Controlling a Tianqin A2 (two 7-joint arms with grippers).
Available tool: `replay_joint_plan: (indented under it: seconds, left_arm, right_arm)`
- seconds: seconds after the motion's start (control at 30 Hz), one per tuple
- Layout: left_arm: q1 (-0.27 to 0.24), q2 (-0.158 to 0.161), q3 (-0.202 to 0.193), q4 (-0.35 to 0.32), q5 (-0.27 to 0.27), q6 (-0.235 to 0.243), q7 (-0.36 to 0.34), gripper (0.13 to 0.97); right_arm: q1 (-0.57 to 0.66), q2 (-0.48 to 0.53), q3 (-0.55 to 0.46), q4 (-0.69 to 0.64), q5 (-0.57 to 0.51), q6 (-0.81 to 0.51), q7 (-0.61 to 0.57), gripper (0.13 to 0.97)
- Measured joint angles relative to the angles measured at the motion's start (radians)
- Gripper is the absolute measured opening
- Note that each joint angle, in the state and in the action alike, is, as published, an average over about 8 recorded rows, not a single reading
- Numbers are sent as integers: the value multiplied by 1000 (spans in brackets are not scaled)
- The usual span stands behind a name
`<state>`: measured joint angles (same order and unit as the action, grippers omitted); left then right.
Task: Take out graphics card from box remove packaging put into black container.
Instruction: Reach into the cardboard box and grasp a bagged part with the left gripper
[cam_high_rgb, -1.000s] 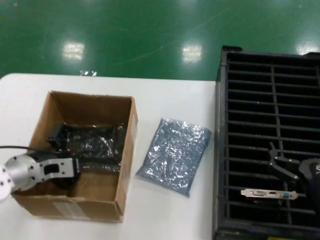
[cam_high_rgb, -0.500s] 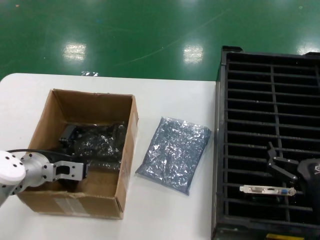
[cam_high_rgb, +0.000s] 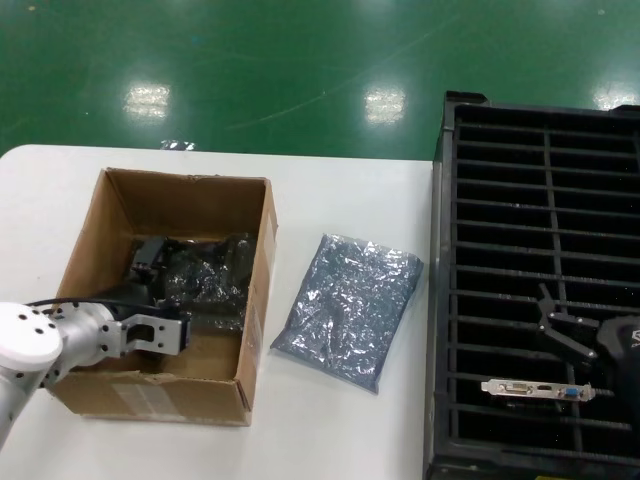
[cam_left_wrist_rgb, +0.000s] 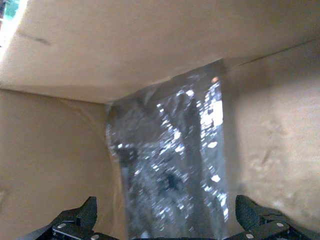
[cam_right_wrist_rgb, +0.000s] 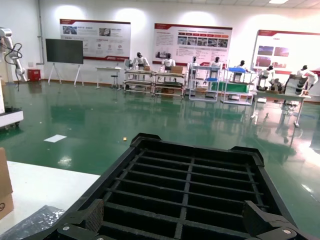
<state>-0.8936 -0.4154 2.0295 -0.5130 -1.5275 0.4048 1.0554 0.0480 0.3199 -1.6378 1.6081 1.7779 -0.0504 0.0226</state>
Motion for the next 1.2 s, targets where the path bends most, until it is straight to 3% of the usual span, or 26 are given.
replay_joint_plan:
  seconds: [0.2,0.37,0.53,0.77,0.87,0.97,1.2]
  left_arm:
    - [27,-18,2,-73,46,-12,-58,966]
    - [30,-14,-17,-74,48,-24,-37,966]
    - [25,7,-72,-49,6,-35,62,966]
    - [14,48,-190,0,-88,-30,270,966]
    - [13,58,-226,7,-112,-24,325,966]
    - [22,58,-238,-9,-114,-22,331,966]
    - [47,43,-227,-63,-87,-26,274,963]
  right_arm:
    - [0,0,0,0,0,0,0,966]
    - [0,0,0,0,0,0,0,966]
    - [0,0,0,0,0,0,0,966]
    - [0,0,0,0,0,0,0,966]
    - [0,0,0,0,0,0,0,966]
    - [0,0,0,0,0,0,0,966]
    - [0,0,0,0,0,0,0,966]
